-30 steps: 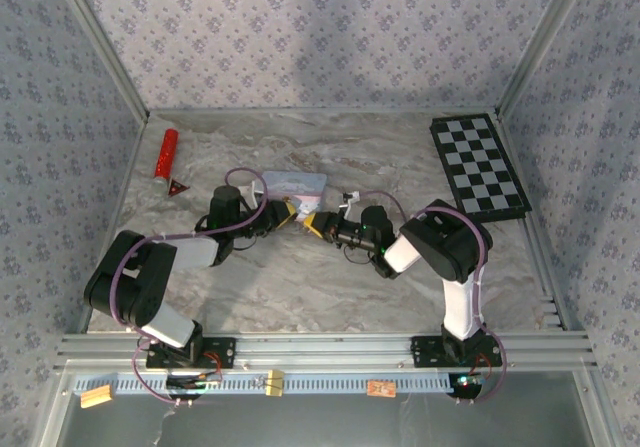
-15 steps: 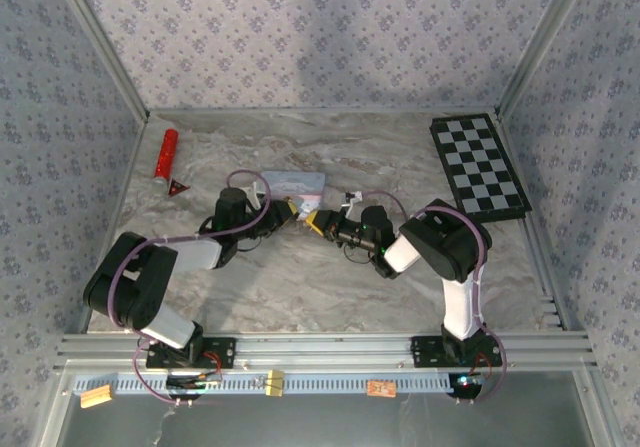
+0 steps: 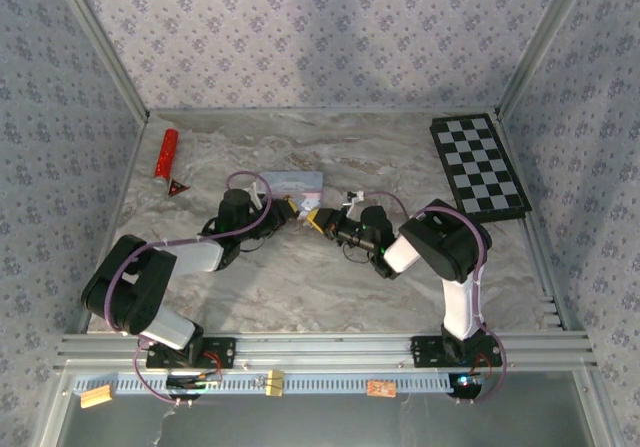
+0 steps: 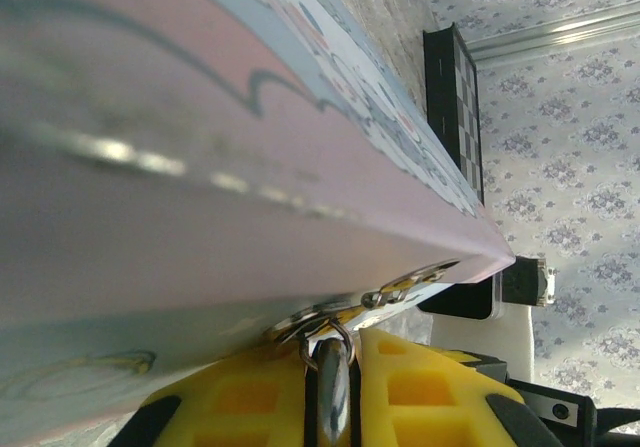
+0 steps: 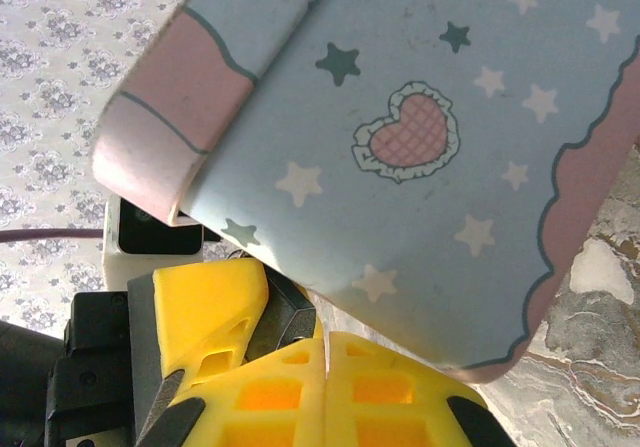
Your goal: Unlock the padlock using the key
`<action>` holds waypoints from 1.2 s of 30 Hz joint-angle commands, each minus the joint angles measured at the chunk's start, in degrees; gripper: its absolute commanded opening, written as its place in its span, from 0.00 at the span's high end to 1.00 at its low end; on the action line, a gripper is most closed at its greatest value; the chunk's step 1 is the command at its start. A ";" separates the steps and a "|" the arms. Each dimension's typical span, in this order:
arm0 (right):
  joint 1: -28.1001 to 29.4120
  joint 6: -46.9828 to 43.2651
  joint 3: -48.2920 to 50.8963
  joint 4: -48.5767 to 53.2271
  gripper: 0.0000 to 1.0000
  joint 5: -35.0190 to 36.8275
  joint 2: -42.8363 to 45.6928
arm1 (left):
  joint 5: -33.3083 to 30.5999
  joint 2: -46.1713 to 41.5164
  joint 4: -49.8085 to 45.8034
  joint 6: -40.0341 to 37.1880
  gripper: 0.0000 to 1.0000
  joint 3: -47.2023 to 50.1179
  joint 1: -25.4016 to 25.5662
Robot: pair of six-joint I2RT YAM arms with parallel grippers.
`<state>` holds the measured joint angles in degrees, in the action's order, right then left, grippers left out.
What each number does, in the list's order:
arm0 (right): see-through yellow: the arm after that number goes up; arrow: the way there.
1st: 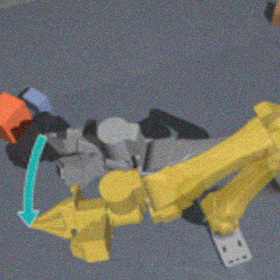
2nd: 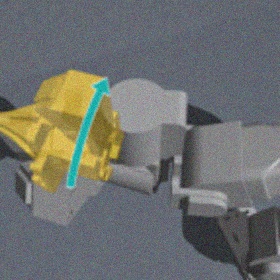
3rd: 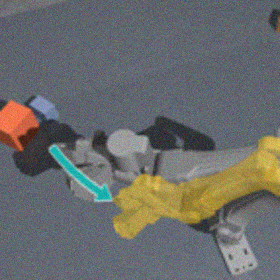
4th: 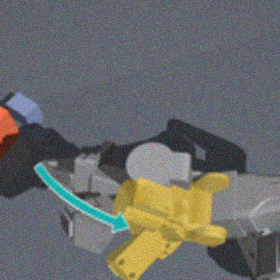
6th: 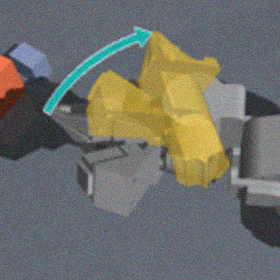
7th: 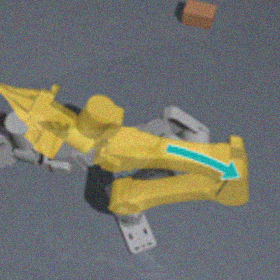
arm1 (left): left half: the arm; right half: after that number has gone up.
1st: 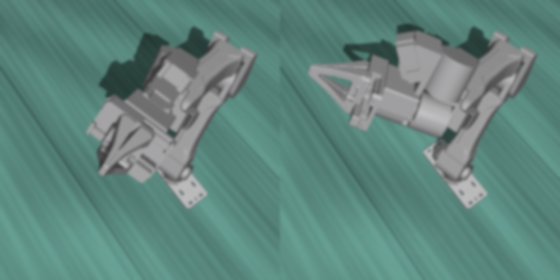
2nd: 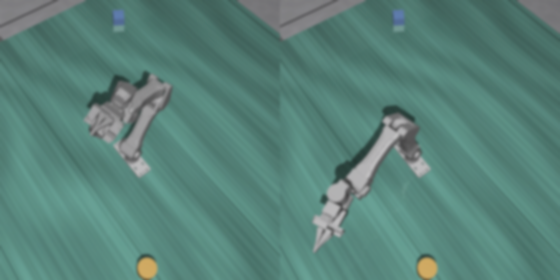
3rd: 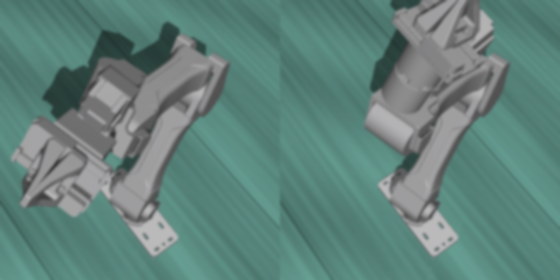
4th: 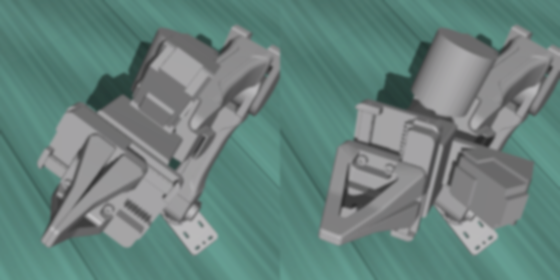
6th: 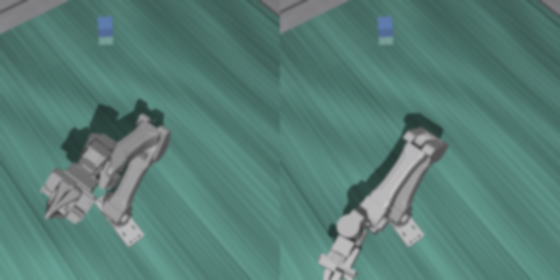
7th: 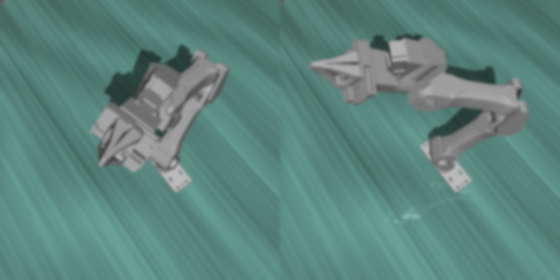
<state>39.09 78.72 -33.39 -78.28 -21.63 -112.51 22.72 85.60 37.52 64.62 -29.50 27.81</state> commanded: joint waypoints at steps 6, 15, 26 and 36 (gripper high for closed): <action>3.57 0.66 -3.02 -1.50 1.00 0.50 -0.96 | 12.45 0.02 10.69 2.54 1.00 -2.85 4.65; 3.86 0.86 -3.46 -1.47 1.00 0.46 -1.49 | 12.84 2.18 13.02 3.72 1.00 -3.02 5.22; 3.99 0.62 -3.78 -1.48 1.00 0.36 -1.42 | 12.70 1.69 10.63 2.45 1.00 -3.53 5.23; 5.02 -0.42 -3.75 -1.52 1.00 0.71 -1.22 | 12.42 1.32 9.83 1.76 1.00 -3.64 5.23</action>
<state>40.27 79.31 -33.43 -78.22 -17.52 -112.92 22.59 87.99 41.78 66.50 -29.52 28.18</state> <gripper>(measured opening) 0.051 0.149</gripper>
